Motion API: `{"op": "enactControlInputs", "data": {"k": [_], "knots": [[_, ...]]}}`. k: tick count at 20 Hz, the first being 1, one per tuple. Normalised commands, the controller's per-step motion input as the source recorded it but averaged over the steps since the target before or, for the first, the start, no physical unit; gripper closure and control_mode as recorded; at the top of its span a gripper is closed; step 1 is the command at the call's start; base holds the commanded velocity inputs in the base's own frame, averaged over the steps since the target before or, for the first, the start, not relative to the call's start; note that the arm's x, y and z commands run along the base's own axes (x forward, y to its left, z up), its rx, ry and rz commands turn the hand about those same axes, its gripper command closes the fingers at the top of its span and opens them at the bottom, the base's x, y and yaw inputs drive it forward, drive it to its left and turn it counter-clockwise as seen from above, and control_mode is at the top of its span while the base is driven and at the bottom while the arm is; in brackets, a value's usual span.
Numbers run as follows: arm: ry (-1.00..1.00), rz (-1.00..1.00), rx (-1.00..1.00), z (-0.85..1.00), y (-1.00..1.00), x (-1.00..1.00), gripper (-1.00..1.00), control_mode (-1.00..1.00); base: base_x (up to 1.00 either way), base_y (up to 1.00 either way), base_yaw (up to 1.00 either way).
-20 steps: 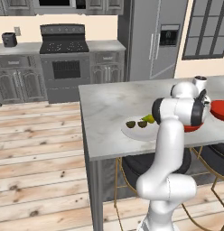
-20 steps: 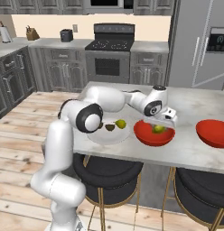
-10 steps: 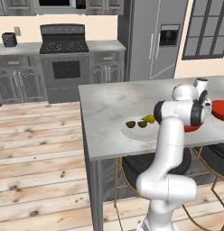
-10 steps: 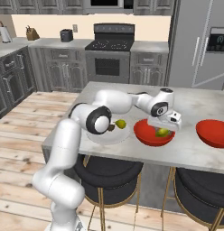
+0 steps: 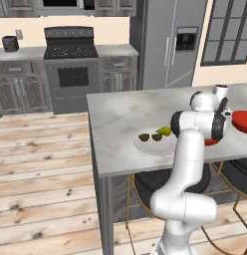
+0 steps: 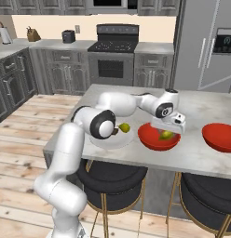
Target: Take the fruits from the plate on the dining counter and place two fruits in each bowl.
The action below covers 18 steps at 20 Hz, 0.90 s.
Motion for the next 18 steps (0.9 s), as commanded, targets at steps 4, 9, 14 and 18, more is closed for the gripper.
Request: {"op": "enactControlInputs", "data": {"k": [4,9,14,18], "knots": [[0.0,0.0,-0.03,0.0,0.37,0.0,-1.0,-1.0,0.0,0.0,0.0],[-0.02,0.0,-0.04,0.06,0.32,-0.03,-1.0,-1.0,0.0,0.0,0.0],[-0.13,0.0,0.0,0.6,0.29,-0.47,-1.0,-1.0,0.0,0.0,0.0],[-0.04,0.01,0.07,0.14,0.87,0.02,-1.0,-1.0,0.0,0.0,0.0]]}}
